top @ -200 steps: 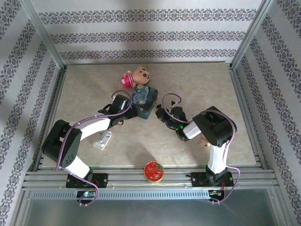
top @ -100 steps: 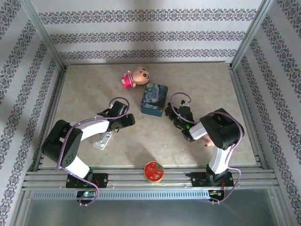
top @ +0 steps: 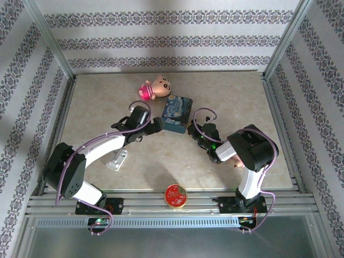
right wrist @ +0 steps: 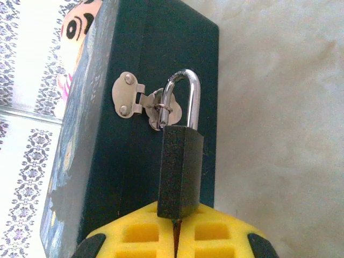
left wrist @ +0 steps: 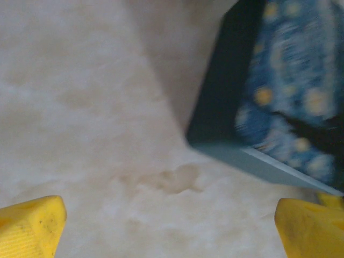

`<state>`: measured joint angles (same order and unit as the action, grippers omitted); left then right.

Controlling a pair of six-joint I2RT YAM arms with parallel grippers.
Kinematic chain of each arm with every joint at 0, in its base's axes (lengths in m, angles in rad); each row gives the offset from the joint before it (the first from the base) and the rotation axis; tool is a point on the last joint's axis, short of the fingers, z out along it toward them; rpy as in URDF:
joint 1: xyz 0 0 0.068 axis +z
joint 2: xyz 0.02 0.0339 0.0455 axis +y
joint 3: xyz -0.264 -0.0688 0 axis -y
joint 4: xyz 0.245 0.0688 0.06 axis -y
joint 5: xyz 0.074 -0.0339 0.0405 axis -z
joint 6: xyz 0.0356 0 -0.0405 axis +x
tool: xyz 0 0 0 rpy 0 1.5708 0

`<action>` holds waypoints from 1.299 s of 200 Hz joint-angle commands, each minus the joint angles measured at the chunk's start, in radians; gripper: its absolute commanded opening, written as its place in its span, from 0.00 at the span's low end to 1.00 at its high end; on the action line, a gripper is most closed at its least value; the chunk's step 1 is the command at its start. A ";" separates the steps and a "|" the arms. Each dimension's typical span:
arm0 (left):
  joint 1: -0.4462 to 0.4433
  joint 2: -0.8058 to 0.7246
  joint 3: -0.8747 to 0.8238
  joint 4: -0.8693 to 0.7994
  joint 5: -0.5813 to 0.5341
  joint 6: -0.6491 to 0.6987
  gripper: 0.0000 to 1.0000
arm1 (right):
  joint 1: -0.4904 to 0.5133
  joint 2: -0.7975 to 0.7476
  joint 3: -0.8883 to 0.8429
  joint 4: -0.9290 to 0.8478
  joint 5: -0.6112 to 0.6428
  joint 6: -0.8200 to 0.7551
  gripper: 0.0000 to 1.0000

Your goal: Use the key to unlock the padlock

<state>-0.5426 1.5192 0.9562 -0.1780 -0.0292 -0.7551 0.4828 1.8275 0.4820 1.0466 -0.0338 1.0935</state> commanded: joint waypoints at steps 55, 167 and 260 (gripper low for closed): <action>-0.063 0.275 0.258 -0.074 -0.115 0.106 0.99 | 0.016 -0.011 0.001 0.036 0.027 -0.007 0.00; -0.063 0.329 0.187 -0.143 -0.159 0.135 0.72 | 0.014 0.044 0.032 0.075 0.039 0.022 0.00; -0.063 0.333 0.124 -0.143 -0.155 0.128 0.64 | 0.007 0.095 0.069 0.128 0.079 0.040 0.00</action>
<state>-0.6071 1.8061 1.1484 -0.1276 -0.1459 -0.6395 0.4885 1.9049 0.5255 1.0992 0.0032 1.1240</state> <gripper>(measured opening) 0.648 0.042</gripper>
